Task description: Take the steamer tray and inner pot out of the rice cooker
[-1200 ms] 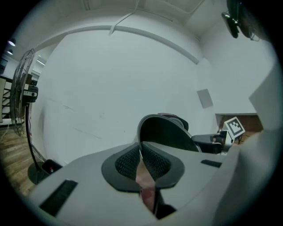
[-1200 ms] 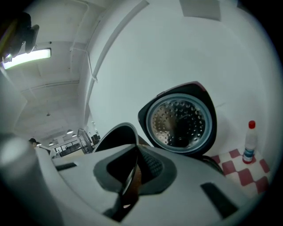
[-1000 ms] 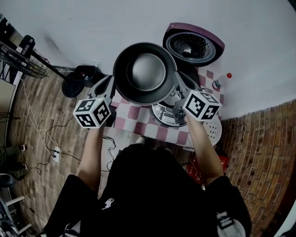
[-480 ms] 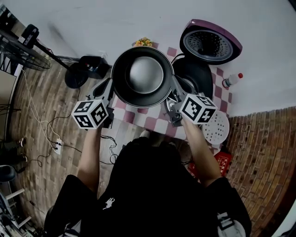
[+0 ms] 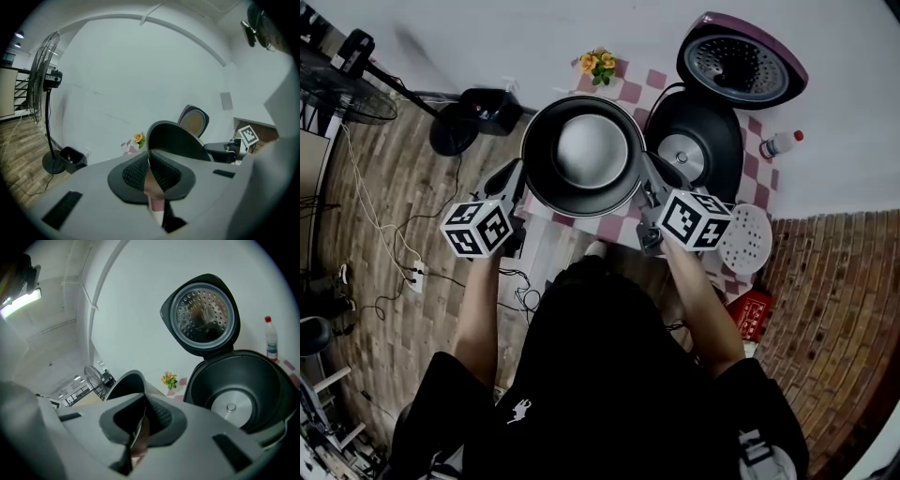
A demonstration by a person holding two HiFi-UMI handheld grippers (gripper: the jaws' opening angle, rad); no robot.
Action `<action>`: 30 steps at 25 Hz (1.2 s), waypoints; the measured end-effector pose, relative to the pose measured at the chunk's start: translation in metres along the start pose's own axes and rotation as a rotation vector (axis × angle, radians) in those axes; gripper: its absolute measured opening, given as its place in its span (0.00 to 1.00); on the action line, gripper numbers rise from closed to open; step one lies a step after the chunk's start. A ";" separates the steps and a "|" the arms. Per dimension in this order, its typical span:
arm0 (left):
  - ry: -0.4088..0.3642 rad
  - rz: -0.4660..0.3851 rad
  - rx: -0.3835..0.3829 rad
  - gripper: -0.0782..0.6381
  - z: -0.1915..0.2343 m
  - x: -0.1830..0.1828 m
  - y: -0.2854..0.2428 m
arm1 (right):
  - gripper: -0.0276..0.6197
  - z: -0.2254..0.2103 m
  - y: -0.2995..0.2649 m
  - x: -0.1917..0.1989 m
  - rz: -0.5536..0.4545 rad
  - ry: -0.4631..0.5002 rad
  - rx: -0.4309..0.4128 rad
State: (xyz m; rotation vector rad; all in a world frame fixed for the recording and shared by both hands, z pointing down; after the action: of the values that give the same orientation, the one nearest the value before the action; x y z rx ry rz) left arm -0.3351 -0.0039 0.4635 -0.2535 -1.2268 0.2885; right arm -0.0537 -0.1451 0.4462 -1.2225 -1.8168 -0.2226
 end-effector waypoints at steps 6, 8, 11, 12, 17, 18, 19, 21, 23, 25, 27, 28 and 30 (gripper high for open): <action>0.033 0.069 -0.005 0.14 0.010 0.034 0.006 | 0.06 -0.001 0.009 0.036 -0.017 -0.062 0.017; 0.057 0.099 0.012 0.14 0.018 0.045 -0.001 | 0.06 -0.007 0.009 0.052 -0.023 -0.102 0.039; 0.053 0.174 0.044 0.14 0.033 0.061 -0.018 | 0.06 -0.013 0.007 0.078 -0.038 -0.159 0.086; 0.049 0.197 0.058 0.14 0.040 0.064 -0.025 | 0.06 -0.013 0.005 0.083 -0.048 -0.163 0.100; 0.039 0.257 0.154 0.14 0.069 0.061 -0.054 | 0.06 -0.008 -0.012 0.093 -0.095 -0.212 0.179; 0.029 0.268 0.174 0.14 0.075 0.057 -0.060 | 0.06 -0.006 -0.016 0.096 -0.104 -0.226 0.197; 0.020 0.279 0.192 0.14 0.080 0.054 -0.066 | 0.06 -0.006 -0.019 0.100 -0.112 -0.240 0.215; -0.003 0.302 0.229 0.14 0.087 0.048 -0.080 | 0.06 -0.006 -0.026 0.104 -0.131 -0.264 0.253; -0.036 0.328 0.262 0.14 0.092 0.042 -0.093 | 0.06 -0.005 -0.031 0.107 -0.149 -0.283 0.289; -0.064 0.350 0.290 0.14 0.095 0.039 -0.106 | 0.06 -0.007 -0.035 0.110 -0.160 -0.298 0.322; -0.085 0.363 0.313 0.14 0.096 0.036 -0.116 | 0.06 -0.010 -0.038 0.112 -0.171 -0.319 0.352; -0.095 0.368 0.324 0.14 0.096 0.035 -0.120 | 0.06 -0.012 -0.039 0.112 -0.177 -0.332 0.366; -0.113 0.375 0.341 0.14 0.094 0.032 -0.127 | 0.06 -0.016 -0.039 0.113 -0.187 -0.354 0.392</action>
State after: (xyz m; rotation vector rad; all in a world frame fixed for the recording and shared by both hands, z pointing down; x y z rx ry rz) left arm -0.4040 -0.1084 0.5657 -0.1710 -1.2141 0.8382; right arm -0.0874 -0.1008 0.5528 -0.8530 -2.1546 0.2548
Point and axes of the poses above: the fingertips, and each gripper's own axes: y backward along the fingers, z to its left, x out of its underside, the point moved 8 cm from there along y, backward along the fingers, and after that the axes turned 4 degrees about -y, right-handed, at the moved point
